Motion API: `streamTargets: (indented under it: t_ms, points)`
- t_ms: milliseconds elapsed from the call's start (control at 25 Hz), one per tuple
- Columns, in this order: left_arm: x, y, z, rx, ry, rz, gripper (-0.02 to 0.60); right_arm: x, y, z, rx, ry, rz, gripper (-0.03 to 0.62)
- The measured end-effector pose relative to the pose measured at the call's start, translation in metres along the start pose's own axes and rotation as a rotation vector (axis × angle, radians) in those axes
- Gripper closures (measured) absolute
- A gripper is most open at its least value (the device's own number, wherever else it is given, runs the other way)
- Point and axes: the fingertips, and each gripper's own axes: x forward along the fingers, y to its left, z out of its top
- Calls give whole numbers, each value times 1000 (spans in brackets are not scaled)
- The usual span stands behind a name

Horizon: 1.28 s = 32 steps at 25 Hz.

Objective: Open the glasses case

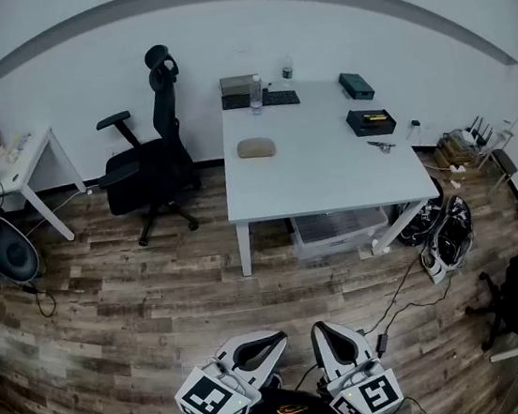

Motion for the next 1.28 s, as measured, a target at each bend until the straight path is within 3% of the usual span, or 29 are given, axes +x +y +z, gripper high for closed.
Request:
streamTargets:
  t_ms: [480, 640, 920, 1280]
  points:
    - [-10, 14, 5, -24, 9, 56, 568, 14, 9, -7, 41, 16, 26, 577]
    - [-9, 24, 4, -20, 31, 37, 568, 27, 8, -10, 129, -5, 36, 576]
    - [-8, 60, 15, -13, 24, 20, 568, 65, 5, -8, 147, 0, 1, 576]
    - [-22, 138, 40, -24, -19, -21, 568, 139, 21, -1, 108, 18, -40, 576]
